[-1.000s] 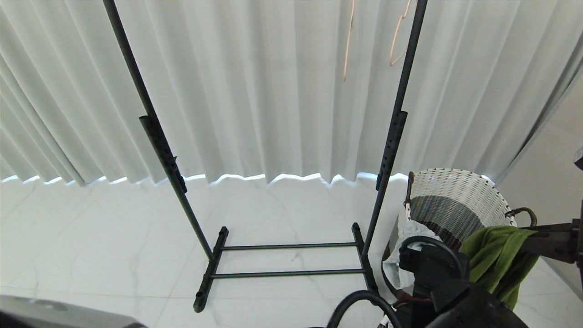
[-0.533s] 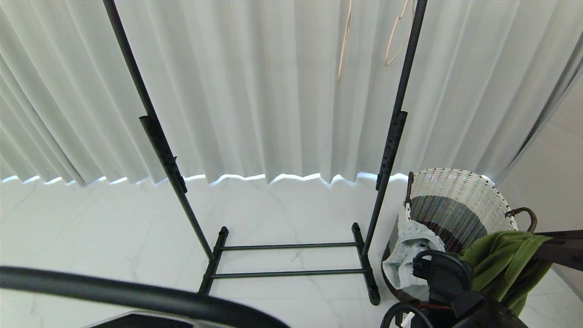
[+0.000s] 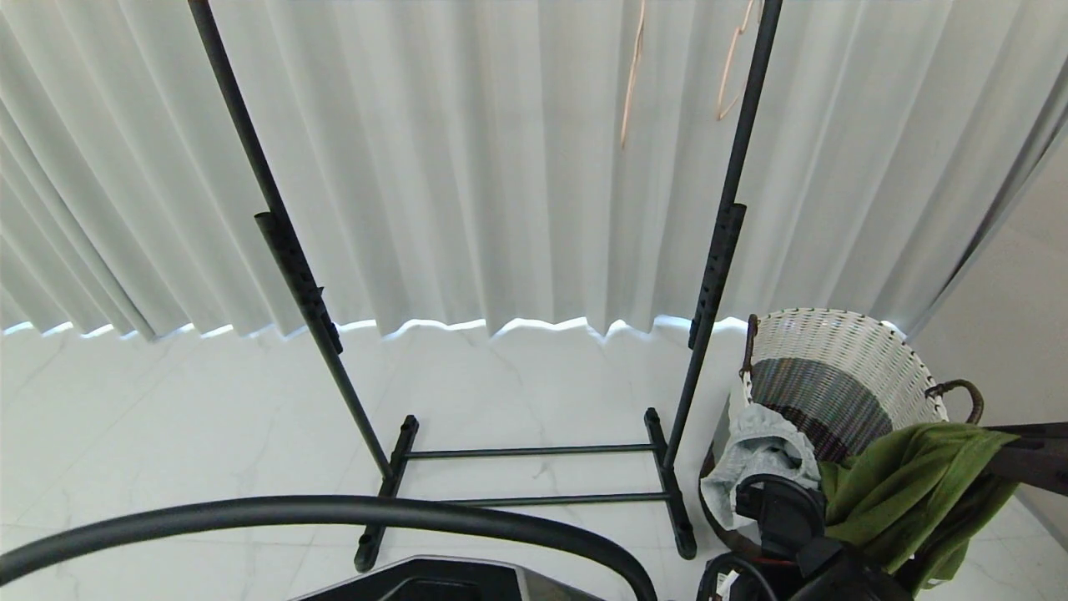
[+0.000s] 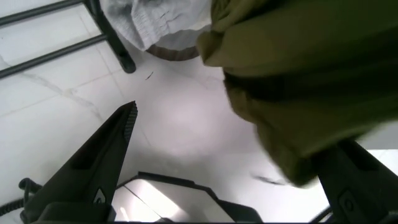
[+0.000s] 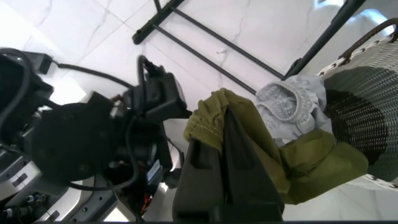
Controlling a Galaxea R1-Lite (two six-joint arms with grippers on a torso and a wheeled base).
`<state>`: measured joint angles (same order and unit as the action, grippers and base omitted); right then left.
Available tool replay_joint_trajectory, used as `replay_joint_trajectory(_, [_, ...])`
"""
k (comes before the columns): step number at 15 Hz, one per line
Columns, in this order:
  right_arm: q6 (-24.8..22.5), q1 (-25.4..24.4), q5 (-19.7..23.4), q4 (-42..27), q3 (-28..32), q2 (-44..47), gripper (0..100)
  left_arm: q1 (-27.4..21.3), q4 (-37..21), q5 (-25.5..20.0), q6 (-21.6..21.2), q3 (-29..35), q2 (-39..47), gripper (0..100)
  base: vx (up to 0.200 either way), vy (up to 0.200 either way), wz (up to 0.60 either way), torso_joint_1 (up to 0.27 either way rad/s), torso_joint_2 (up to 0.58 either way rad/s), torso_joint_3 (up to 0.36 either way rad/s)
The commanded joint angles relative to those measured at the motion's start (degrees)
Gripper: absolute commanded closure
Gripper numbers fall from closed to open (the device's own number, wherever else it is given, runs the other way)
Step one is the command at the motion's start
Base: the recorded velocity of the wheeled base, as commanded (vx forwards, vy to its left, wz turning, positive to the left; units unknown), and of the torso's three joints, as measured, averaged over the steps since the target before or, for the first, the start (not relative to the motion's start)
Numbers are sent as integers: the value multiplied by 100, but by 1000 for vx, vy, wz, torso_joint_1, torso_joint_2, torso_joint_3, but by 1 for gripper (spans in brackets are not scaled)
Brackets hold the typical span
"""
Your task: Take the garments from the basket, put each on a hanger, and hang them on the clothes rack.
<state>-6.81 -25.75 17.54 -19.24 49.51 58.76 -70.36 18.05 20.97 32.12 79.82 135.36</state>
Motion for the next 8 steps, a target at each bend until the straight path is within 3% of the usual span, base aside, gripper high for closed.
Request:
replay_joint_trajectory(1, [-4, -1, 4, -1, 6, 4, 100, 40, 5, 4, 5, -20, 87, 0, 0, 0, 0, 0, 0, 0])
replay_joint_trajectory(5, [-4, -1, -5, -1, 6, -5, 100, 84, 5, -14, 13, -204, 78, 0, 0, 0, 0, 0, 0, 0])
replay_joint_trajectory(6, [-4, -1, -5, -1, -2, -5, 100, 84, 5, -14, 31, -248, 51, 100, 0, 0, 0, 0, 0, 0])
replay_joint_trajectory(8, [-4, 26, -40, -10, -11, -5, 100, 58, 5, 30, 312, -424, -159, 100, 0, 0, 0, 0, 0, 0])
